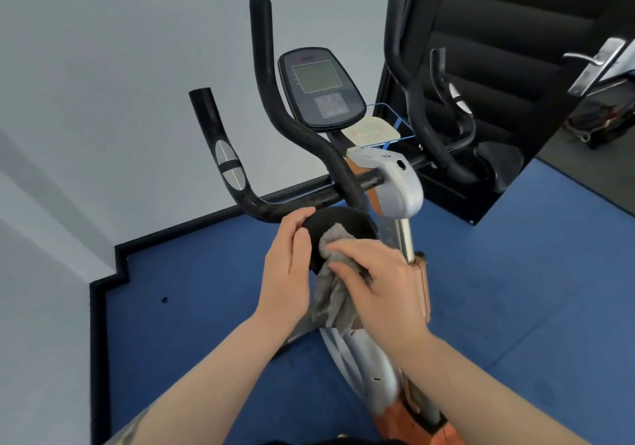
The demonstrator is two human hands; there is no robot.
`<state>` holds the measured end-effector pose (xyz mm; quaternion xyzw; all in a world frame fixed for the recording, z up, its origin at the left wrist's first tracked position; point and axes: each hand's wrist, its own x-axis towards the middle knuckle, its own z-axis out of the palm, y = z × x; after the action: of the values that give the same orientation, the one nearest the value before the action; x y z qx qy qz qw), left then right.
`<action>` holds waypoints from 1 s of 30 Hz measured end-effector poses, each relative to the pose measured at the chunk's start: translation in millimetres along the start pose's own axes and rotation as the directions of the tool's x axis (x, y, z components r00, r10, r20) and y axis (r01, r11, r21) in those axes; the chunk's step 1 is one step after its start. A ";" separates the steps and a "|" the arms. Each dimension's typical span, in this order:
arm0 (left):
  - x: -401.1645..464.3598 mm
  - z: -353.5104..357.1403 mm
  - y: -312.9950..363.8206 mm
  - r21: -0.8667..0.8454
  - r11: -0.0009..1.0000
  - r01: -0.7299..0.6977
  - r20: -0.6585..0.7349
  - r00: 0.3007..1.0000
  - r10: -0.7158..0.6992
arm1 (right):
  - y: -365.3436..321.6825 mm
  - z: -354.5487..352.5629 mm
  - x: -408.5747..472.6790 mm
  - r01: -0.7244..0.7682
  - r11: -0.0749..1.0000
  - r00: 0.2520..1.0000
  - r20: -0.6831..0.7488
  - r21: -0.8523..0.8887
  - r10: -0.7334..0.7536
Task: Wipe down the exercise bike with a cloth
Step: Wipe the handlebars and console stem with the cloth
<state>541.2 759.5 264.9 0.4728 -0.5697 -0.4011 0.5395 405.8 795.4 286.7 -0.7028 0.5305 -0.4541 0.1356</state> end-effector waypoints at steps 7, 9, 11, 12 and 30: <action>1.4 0.9 -0.8 -0.003 1.000 0.006 -0.004 1.000 -0.006 | -6.5 -24.5 33.9 -0.051 0.995 0.963 -0.269 -0.085 0.026; 2.2 1.2 -1.1 -0.008 1.000 0.005 -0.008 1.000 -0.005 | -3.0 -20.0 39.3 0.019 0.968 0.971 -0.226 -0.249 -0.077; 2.3 0.4 -1.9 -0.011 1.000 -0.004 -0.007 1.000 0.004 | 2.5 -5.9 36.1 0.040 0.942 0.994 -0.083 -0.333 -0.072; 2.0 0.2 -2.4 -0.013 1.000 -0.008 -0.004 1.000 0.008 | 4.7 2.9 31.1 0.034 0.935 0.999 -0.025 -0.353 -0.046; 2.3 -1.0 -3.6 0.027 0.999 0.018 -0.005 1.000 -0.018 | 16.6 4.1 61.6 -0.001 0.890 0.990 0.123 -0.455 0.064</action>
<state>542.6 756.5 262.1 0.4860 -0.5695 -0.3969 0.5310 400.2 734.0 303.8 -0.7351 0.6232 -0.2667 0.0109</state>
